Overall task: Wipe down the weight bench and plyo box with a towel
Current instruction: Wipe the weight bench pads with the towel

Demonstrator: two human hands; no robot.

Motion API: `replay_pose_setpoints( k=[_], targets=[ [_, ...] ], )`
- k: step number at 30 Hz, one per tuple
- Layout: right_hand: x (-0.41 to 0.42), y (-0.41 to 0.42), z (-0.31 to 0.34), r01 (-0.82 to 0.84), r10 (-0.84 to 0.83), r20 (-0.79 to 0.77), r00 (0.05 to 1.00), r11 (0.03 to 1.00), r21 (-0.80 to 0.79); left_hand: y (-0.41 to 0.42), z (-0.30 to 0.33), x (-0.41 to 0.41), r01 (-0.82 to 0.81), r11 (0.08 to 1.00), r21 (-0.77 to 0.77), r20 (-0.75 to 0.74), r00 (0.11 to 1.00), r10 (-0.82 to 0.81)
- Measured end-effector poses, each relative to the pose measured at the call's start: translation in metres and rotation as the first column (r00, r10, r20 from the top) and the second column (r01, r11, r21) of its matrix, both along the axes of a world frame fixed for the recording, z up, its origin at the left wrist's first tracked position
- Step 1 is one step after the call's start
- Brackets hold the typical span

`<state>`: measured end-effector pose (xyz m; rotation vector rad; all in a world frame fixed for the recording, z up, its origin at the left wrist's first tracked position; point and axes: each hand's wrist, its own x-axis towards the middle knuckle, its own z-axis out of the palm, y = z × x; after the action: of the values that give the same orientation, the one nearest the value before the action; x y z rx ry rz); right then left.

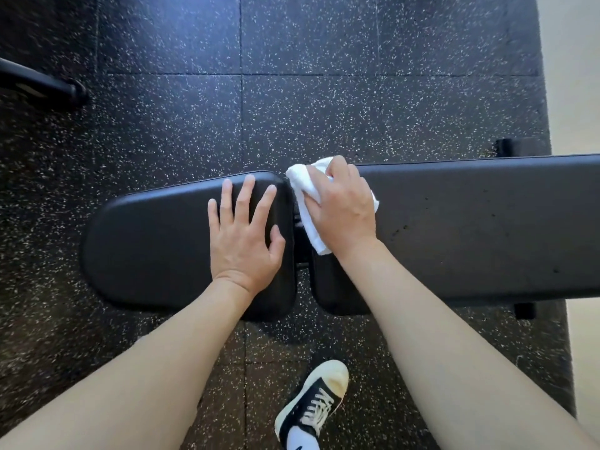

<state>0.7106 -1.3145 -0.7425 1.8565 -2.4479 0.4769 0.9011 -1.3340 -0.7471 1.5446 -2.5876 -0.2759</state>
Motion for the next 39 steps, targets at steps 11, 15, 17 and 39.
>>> replay_pose_setpoints(
  k=[11, 15, 17, 39],
  targets=[
    [0.025, 0.116, 0.005, -0.17, 0.168, 0.038, 0.985, 0.983, 0.075, 0.001, -0.001, 0.001, 0.009, 1.0, 0.014, -0.031, 0.999, -0.008],
    [0.011, 0.064, -0.003, -0.161, 0.161, 0.005, 0.987, 0.987, 0.029, 0.002, -0.001, 0.005, 0.013, 1.0, 0.026, -0.03, 0.999, -0.012],
    [0.005, 0.032, -0.008, -0.095, 0.095, 0.003, 0.995, 0.995, 0.005, 0.002, 0.0, 0.006, 0.009, 0.999, 0.036, -0.046, 0.999, -0.007],
    [-0.012, 0.067, 0.009, -0.166, 0.166, 0.11, 0.98, 0.986, -0.002, 0.066, 0.005, -0.017, -0.214, 0.973, 0.083, 0.085, 0.975, 0.207]
  ],
)
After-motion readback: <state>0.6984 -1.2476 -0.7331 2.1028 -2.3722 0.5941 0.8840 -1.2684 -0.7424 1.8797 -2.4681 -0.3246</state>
